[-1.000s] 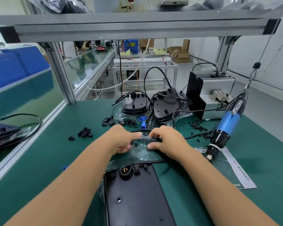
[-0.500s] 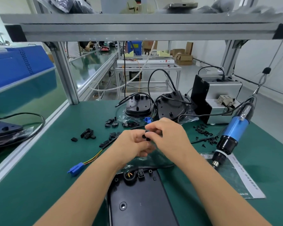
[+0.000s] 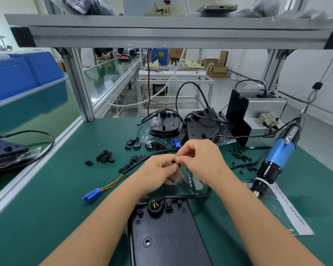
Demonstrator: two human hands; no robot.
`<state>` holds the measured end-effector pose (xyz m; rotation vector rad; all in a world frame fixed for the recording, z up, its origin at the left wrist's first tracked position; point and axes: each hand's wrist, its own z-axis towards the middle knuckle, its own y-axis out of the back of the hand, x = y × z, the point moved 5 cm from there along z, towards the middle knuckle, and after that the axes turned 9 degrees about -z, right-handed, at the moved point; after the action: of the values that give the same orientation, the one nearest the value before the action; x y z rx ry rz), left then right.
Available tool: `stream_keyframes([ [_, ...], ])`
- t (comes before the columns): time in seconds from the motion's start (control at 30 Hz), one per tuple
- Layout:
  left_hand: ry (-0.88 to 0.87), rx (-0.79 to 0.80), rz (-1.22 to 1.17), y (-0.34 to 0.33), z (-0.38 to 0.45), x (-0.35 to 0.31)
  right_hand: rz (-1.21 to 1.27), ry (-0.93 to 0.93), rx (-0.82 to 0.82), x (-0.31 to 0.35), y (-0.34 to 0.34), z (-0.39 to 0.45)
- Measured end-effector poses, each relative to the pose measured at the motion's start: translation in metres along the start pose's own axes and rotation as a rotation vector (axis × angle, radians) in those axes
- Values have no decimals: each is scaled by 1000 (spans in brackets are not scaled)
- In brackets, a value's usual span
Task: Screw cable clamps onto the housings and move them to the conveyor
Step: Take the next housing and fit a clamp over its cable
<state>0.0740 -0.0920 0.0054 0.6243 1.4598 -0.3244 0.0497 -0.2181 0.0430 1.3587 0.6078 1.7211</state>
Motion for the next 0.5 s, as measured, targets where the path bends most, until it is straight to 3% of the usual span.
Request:
stream_keyframes([
  [0.27,-2,13,-14,0,0,-1,-22,62,-238,2,0,-15],
  [0.5,5,2,-22,1,2,3,24,40,-136,-5,4,-14],
])
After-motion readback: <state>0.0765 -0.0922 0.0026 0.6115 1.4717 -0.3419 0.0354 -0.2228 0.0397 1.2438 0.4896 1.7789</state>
